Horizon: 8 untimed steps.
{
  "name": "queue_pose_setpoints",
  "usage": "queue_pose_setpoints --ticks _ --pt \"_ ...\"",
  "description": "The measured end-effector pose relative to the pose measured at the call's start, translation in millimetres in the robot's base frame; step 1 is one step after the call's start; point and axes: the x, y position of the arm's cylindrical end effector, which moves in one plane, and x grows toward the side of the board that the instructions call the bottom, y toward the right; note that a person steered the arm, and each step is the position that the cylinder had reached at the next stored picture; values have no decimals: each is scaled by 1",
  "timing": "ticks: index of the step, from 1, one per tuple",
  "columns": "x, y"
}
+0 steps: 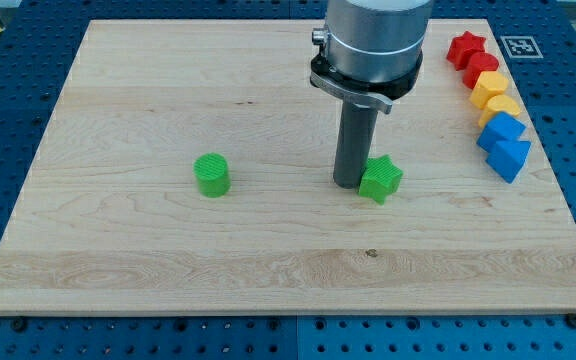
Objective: Push the green star to the bottom of the blue triangle
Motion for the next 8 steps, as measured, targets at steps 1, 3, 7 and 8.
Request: queue_pose_setpoints --ticks 1,3,7,8 --pt "1 8" --pt "3 36" --pt "4 74" --pt "9 74"
